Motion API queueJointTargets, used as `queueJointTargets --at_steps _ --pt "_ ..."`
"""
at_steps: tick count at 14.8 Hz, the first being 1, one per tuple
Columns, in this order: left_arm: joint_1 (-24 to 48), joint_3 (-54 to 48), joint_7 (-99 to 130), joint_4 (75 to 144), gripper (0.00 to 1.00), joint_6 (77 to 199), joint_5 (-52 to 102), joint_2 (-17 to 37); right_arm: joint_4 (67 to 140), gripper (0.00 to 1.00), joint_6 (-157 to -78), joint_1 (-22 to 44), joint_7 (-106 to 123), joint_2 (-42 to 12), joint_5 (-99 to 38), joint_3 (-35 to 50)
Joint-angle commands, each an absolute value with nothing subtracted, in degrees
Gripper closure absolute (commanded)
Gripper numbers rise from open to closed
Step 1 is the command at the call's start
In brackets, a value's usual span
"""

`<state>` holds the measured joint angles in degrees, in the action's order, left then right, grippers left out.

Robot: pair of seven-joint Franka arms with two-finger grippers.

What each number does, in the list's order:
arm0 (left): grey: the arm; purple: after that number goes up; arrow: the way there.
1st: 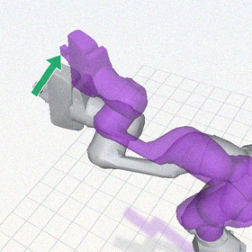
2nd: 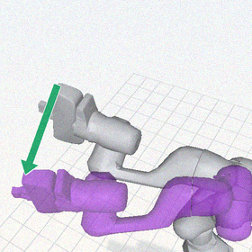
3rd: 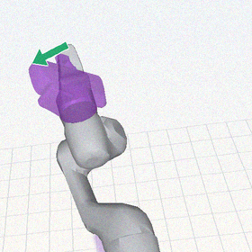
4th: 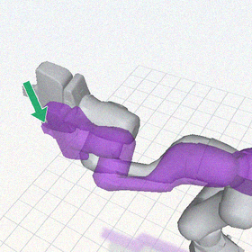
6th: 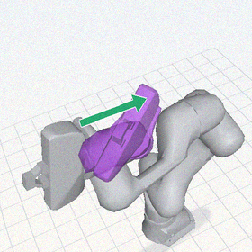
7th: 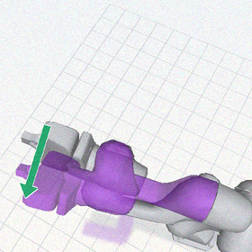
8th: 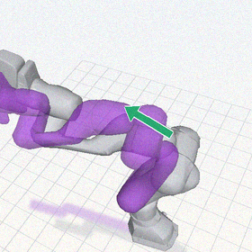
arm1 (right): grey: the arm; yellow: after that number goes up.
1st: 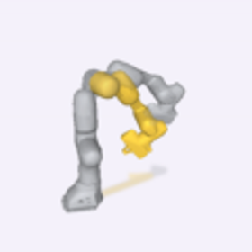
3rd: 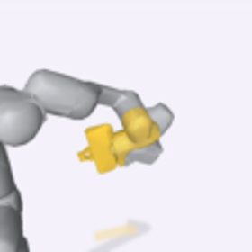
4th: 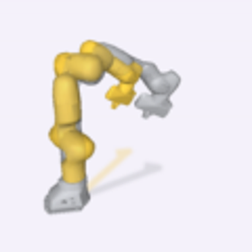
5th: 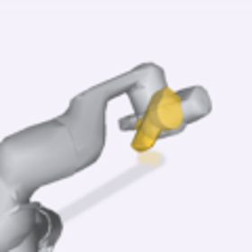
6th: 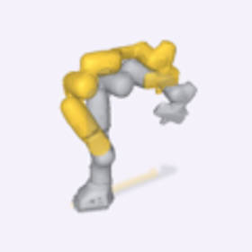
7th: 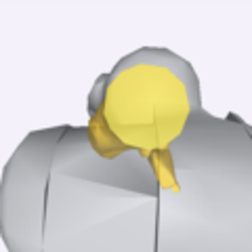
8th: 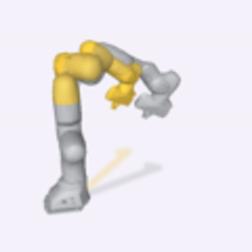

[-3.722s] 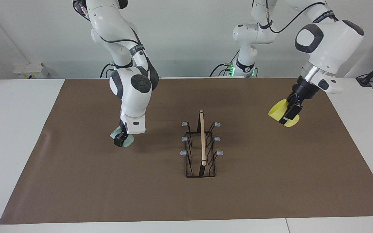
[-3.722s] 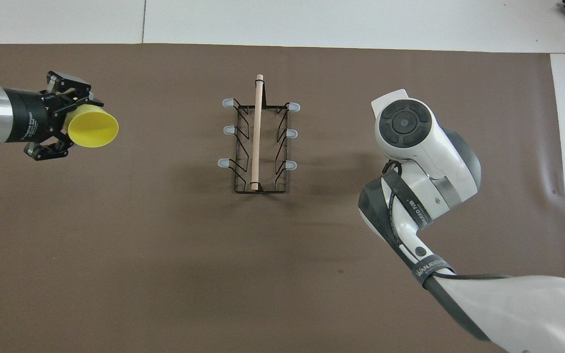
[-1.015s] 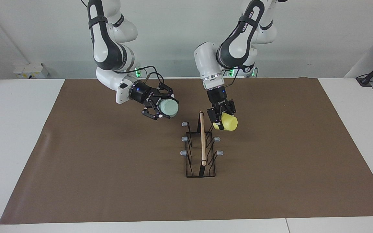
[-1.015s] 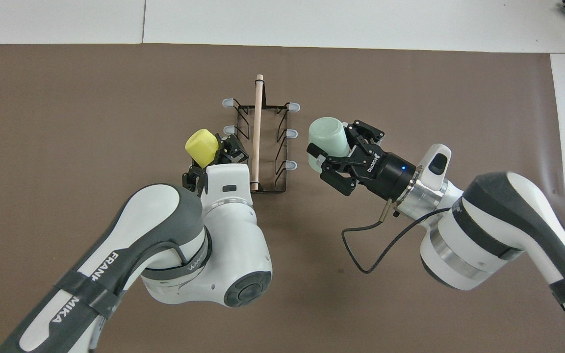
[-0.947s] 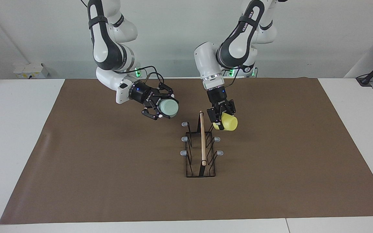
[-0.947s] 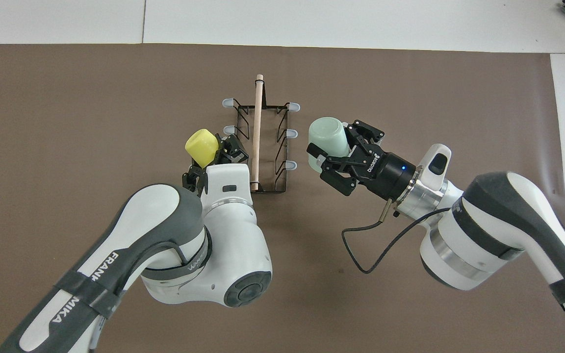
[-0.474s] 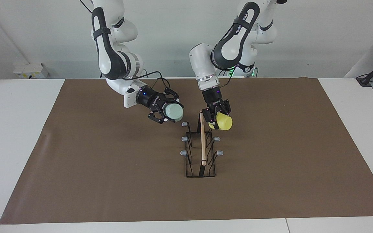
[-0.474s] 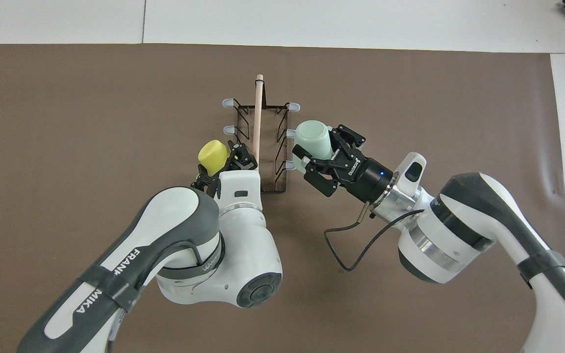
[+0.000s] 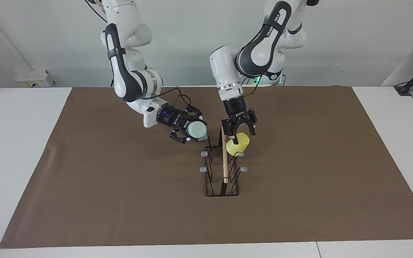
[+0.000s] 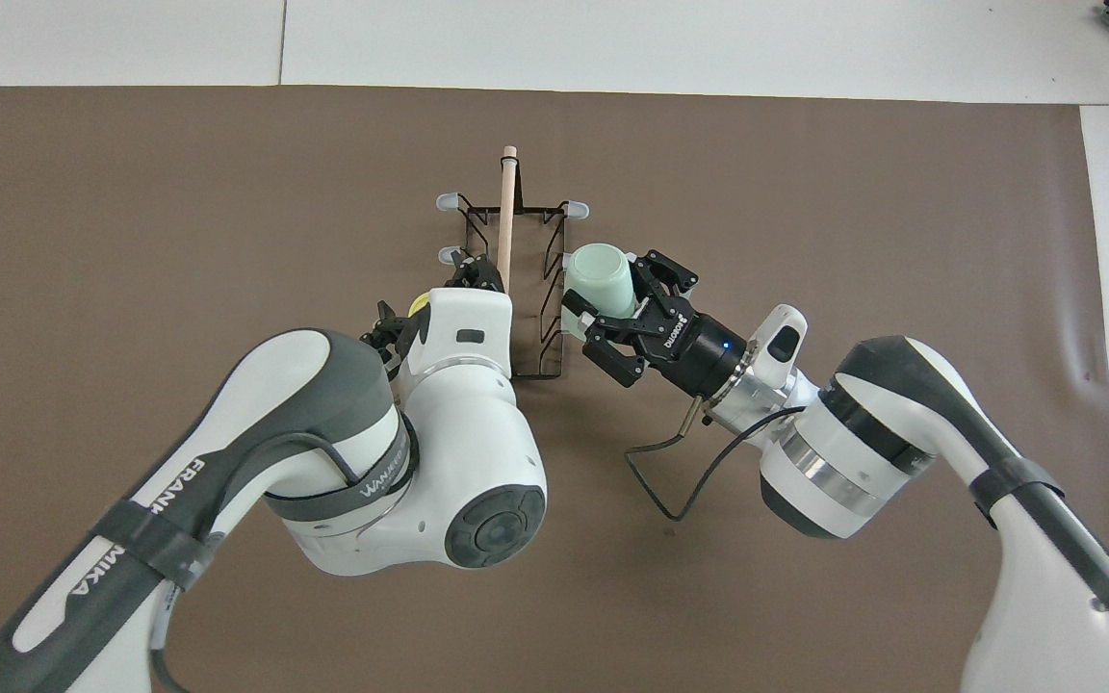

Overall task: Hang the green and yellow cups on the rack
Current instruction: 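Hang the yellow cup on a rack peg and open the left gripper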

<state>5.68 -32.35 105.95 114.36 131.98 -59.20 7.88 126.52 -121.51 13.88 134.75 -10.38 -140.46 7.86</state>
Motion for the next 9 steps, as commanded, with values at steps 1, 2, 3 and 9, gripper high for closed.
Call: queueJointTargets --at_steps 1,2,3,9 --pt "4.5 -31.6 90.9 112.4 0.00 131.4 -51.6 8.2 126.0 1.00 -116.0 14.6 141.6 -13.7 -145.5 8.1" --pt "4.7 -30.0 84.5 112.2 0.00 131.2 -48.6 8.1 126.0 1.00 -115.3 14.9 142.4 -14.1 -145.8 8.1" --pt "4.9 -28.4 78.5 112.1 0.00 131.3 -46.1 8.0 126.0 1.00 -115.1 14.9 142.5 -14.1 -145.8 8.1" --pt "5.4 -20.1 47.5 109.9 0.00 131.0 -29.9 6.2 126.2 1.00 -115.3 15.0 147.4 -14.5 -146.2 8.1"
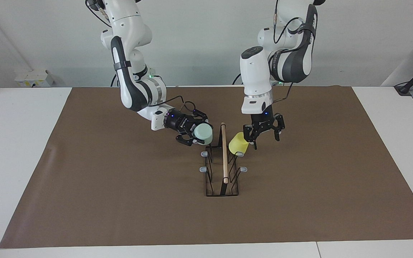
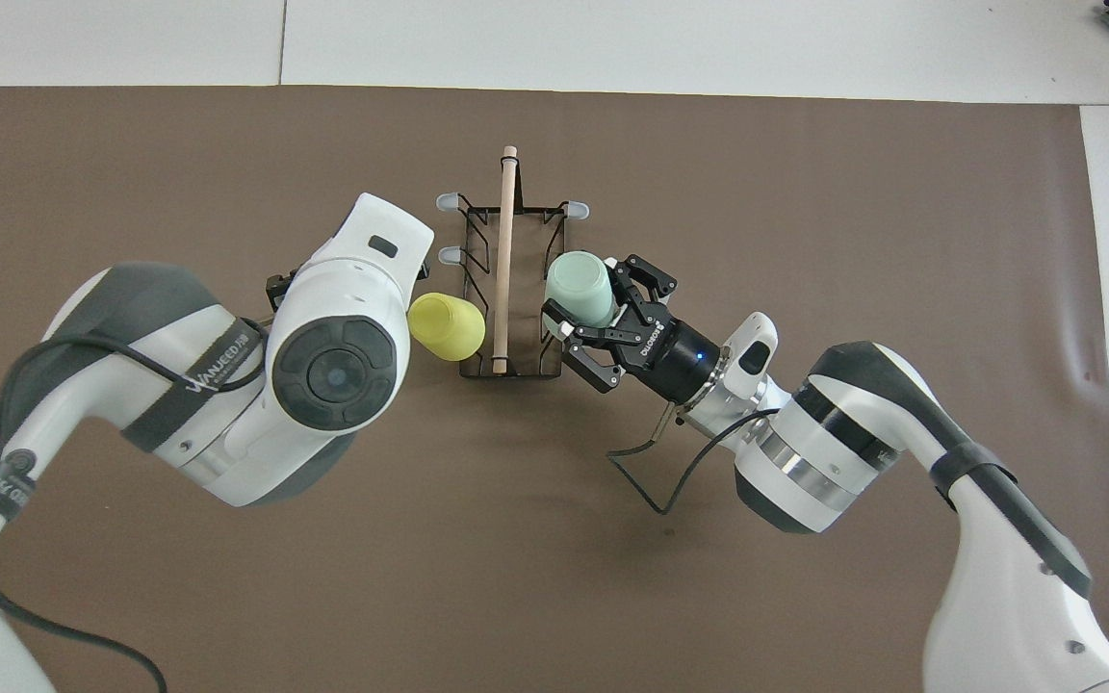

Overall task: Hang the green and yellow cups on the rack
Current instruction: 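Hang the yellow cup on a rack peg and open the left gripper, then withdraw the left gripper while the right gripper hangs the green cup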

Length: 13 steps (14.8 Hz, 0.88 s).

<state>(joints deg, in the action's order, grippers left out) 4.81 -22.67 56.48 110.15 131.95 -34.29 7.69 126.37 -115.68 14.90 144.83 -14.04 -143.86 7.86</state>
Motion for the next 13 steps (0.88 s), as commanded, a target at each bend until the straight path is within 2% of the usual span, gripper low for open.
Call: queueJointTargets --at_steps 1,6,11,13 --pt "5.5 -18.3 43.1 110.0 0.00 130.7 -28.2 5.5 126.2 1.00 -115.1 15.9 148.0 -15.2 -146.4 8.1" --pt "5.6 -10.8 23.2 109.9 0.00 127.3 -14.5 2.8 126.5 1.00 -115.9 16.3 147.9 -15.4 -147.6 8.0" --pt "5.5 -1.9 1.7 109.5 0.00 117.8 -1.3 -2.2 126.7 1.00 -118.6 17.6 147.9 -16.0 -147.6 8.0" --pt "5.2 -0.1 -3.7 106.7 0.00 111.8 1.2 -3.0 126.7 1.00 -118.8 17.6 147.8 -16.3 -147.6 8.0"
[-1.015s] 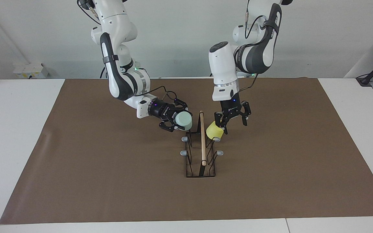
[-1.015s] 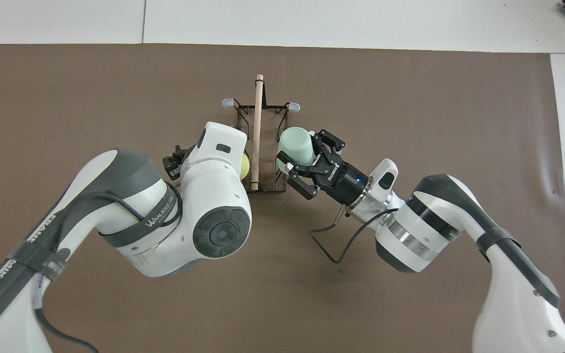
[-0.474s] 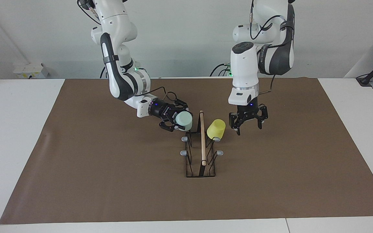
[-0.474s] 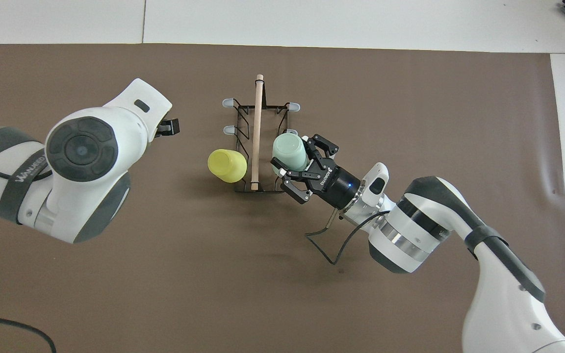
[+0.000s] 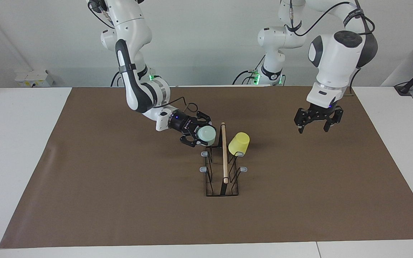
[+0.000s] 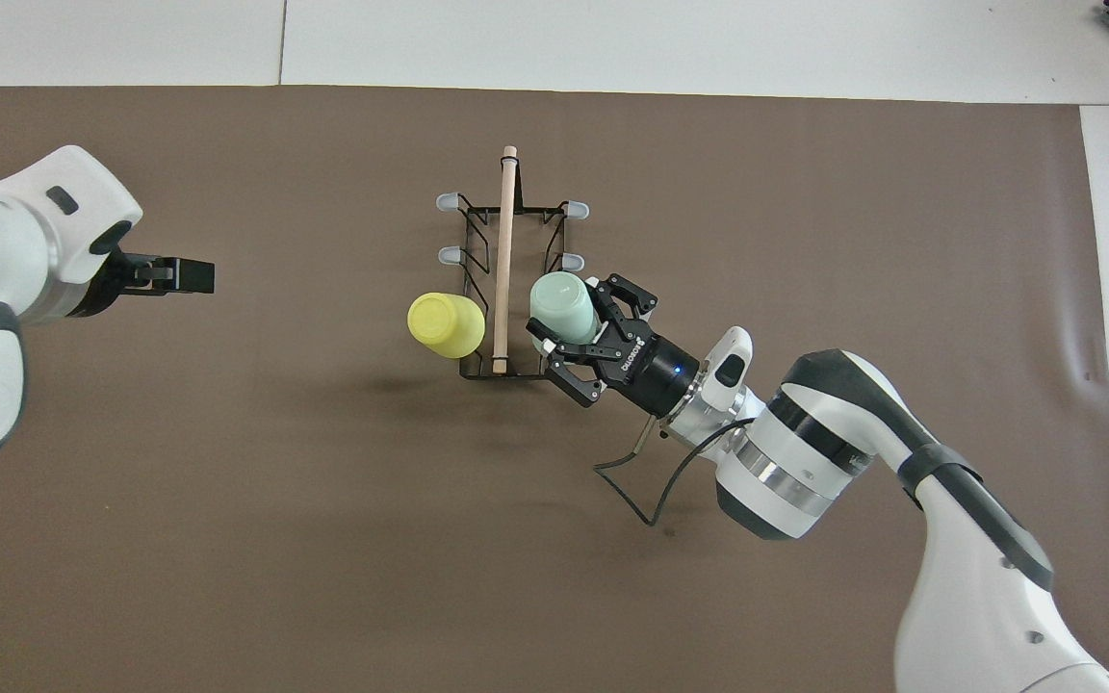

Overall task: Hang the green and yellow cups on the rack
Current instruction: 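Withdraw the left gripper while the right gripper hangs the green cup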

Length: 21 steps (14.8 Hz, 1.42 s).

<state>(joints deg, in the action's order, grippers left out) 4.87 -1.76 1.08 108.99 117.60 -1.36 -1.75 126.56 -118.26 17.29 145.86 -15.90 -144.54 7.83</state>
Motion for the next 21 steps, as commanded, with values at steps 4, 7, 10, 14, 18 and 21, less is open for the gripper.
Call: queueJointTargets --at_steps 4,7,10,14,18,21 --pt "4.7 0.4 -5.3 98.4 0.00 100.0 1.4 -1.9 126.7 0.00 -118.7 17.3 147.7 -16.3 -147.6 8.1" --pt "3.9 0.5 -7.6 92.5 0.00 93.6 1.3 0.1 126.7 0.00 -118.0 16.8 147.7 -16.0 -147.6 8.1" --pt "3.3 1.2 -8.1 89.5 0.00 90.5 1.4 0.6 126.6 0.00 -119.7 16.7 147.1 -14.1 -147.5 8.0" --pt "3.5 1.1 -8.0 89.1 0.00 87.4 0.9 0.6 125.5 0.00 -132.5 14.5 146.7 -7.9 -141.8 7.9" --pt "3.5 1.1 -7.8 93.1 0.00 85.6 0.9 -2.0 123.6 0.00 -134.6 9.3 144.0 -7.0 -127.5 7.7" --pt "3.5 1.1 -8.1 93.3 0.00 86.4 0.9 -2.0 121.6 0.00 -135.6 4.3 140.7 -6.8 -111.8 7.7"
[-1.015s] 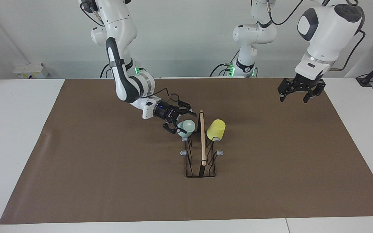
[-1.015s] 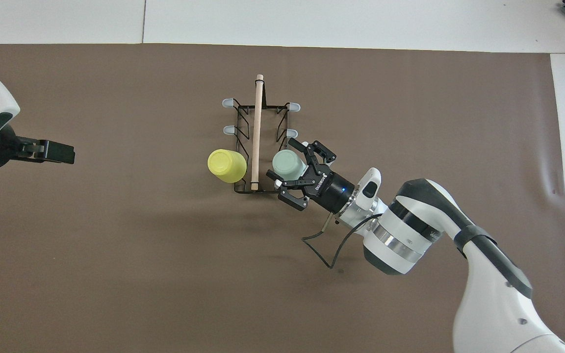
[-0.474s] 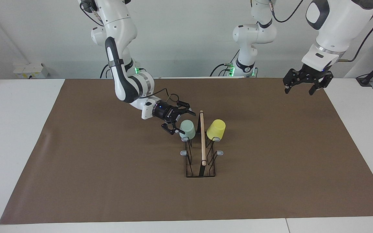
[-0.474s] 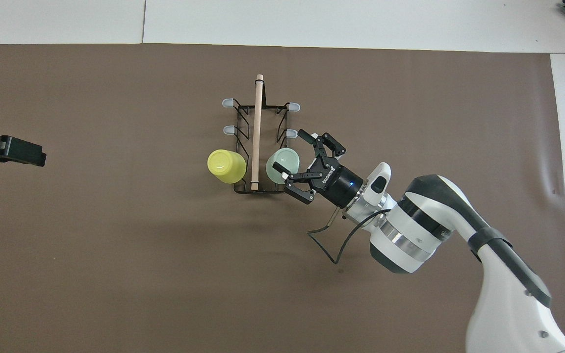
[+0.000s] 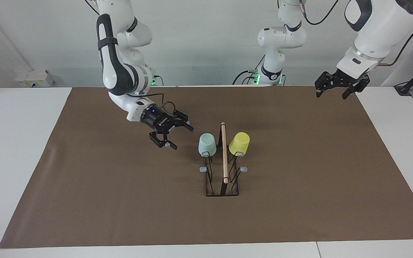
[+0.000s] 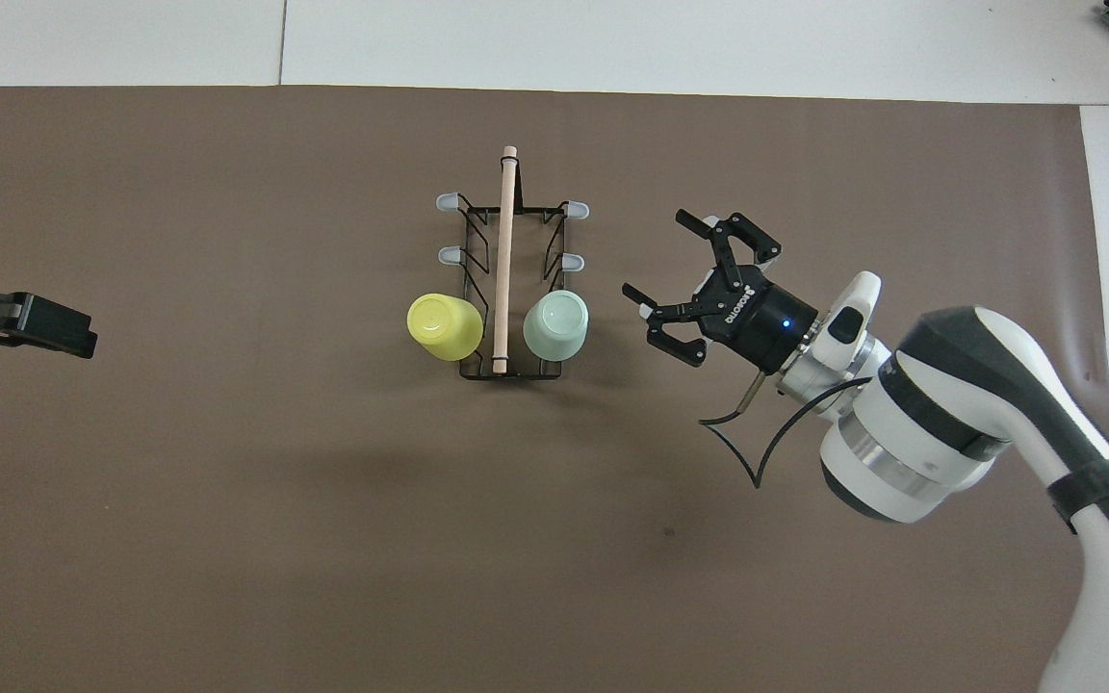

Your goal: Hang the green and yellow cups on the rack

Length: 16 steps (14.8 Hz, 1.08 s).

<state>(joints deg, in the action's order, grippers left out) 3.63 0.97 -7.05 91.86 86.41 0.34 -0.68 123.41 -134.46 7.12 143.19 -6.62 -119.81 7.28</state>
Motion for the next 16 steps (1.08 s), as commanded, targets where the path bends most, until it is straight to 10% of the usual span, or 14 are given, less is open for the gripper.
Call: queueJointTargets --at_steps 1,16 --pt "3.7 1.1 -8.2 93.3 0.00 86.7 0.9 -2.0 120.7 0.00 -135.6 2.8 140.5 -6.8 -107.6 7.8" --pt "7.0 6.0 -7.2 93.3 0.00 88.2 1.3 -2.0 114.1 0.00 -135.7 -6.9 101.8 -7.4 -33.2 7.3"
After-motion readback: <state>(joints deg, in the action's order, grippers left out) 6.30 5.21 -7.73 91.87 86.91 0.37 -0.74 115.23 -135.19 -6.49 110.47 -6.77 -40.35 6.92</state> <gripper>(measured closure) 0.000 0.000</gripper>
